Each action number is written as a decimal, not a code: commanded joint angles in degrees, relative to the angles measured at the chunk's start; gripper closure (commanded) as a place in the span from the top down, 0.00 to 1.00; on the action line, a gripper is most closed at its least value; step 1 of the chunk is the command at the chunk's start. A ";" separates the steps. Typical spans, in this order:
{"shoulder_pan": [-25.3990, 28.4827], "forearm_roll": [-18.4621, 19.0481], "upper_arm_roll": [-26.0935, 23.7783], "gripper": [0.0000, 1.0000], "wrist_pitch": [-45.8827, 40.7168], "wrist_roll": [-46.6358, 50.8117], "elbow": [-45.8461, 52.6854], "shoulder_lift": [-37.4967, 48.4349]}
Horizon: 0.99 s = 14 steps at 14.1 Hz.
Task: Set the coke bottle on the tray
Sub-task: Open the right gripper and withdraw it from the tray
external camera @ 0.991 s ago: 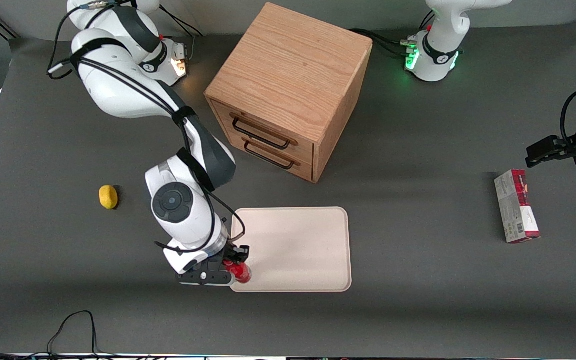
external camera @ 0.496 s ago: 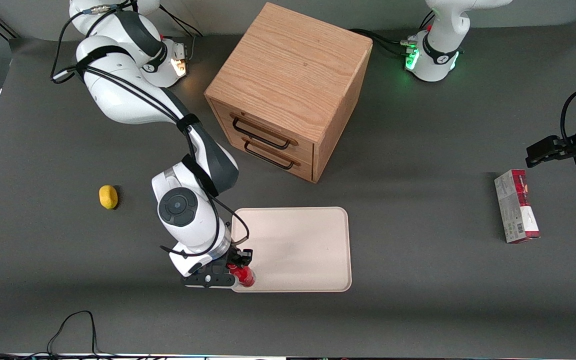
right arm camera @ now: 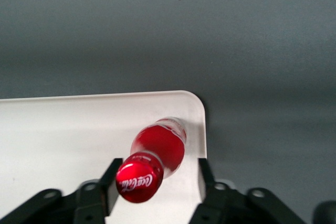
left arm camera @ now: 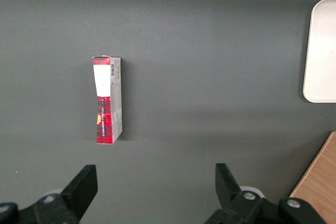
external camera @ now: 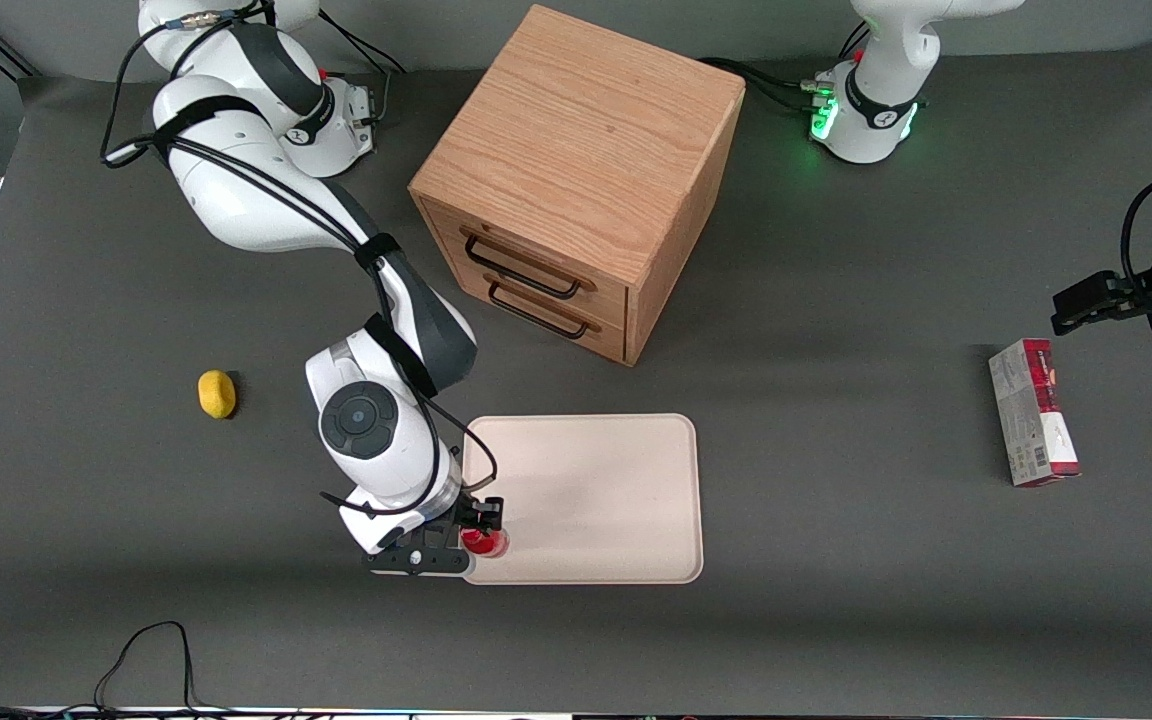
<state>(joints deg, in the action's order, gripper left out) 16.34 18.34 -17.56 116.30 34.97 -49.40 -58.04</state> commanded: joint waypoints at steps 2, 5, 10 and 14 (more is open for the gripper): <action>-0.17 0.91 0.60 1.00 -0.37 0.71 -1.13 3.35; -1.48 -3.28 3.31 1.00 -0.63 0.63 -13.13 13.44; -1.75 -16.65 13.68 1.00 -4.04 -12.96 -37.23 37.96; -2.36 -19.03 19.05 1.00 -12.68 -18.89 -47.95 51.94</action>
<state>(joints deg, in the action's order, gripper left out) 14.02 1.57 -0.60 103.14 18.03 -86.36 -15.60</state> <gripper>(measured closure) 0.000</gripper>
